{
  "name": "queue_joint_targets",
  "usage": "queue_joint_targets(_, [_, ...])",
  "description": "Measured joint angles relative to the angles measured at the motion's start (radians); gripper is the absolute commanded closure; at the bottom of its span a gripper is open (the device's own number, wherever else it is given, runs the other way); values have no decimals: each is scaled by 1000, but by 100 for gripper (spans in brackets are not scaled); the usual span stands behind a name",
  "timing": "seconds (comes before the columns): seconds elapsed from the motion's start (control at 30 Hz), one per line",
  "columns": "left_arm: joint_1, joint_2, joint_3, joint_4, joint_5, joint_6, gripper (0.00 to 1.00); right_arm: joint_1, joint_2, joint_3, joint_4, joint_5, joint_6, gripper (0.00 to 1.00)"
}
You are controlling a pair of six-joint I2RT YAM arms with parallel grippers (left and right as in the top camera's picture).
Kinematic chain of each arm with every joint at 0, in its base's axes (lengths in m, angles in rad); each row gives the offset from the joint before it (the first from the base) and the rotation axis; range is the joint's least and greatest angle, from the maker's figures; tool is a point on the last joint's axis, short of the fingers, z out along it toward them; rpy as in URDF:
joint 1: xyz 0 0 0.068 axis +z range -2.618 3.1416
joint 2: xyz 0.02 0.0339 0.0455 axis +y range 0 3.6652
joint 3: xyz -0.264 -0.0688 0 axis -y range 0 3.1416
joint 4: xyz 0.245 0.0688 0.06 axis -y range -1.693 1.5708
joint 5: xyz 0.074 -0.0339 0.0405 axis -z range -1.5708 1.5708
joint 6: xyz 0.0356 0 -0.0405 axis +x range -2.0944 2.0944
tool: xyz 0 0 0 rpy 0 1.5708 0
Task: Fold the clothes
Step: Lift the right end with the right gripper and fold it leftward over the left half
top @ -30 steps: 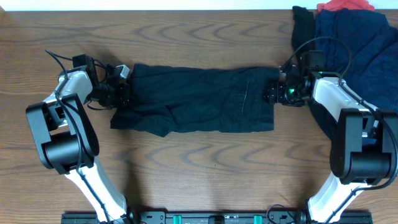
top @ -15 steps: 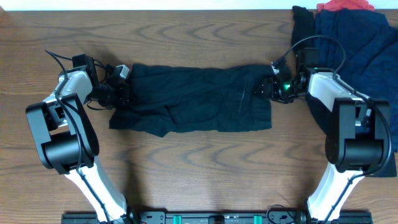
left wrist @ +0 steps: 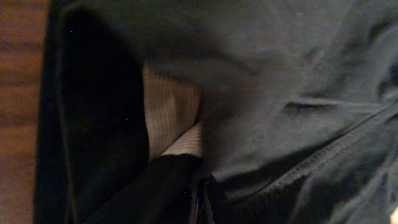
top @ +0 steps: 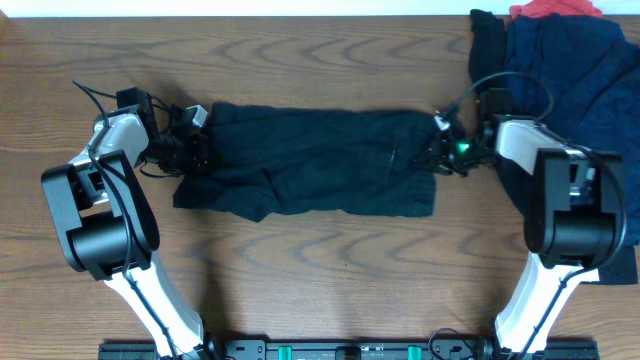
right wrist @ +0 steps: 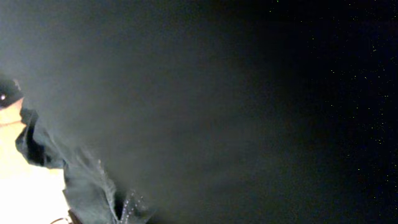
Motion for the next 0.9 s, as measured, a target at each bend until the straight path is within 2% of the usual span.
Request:
queue_joint_targets(0.2, [-9, 0, 0, -54, 24, -5, 94, -107, -21, 71, -219, 73, -78, 99])
queue_joint_targets(0.37, [-17, 0, -1, -85, 36, -4, 94, -117, -25, 211, -338, 148, -132, 99])
queue_joint_targets(0.6, [-77, 0, -2, -71, 43, -5, 94, -31, -27, 359, -431, 204, -163, 99])
queue_joint_targets(0.9, [-109, 0, -2, -51, 43, -7, 94, 157, -41, 401, -444, 222, -168, 99])
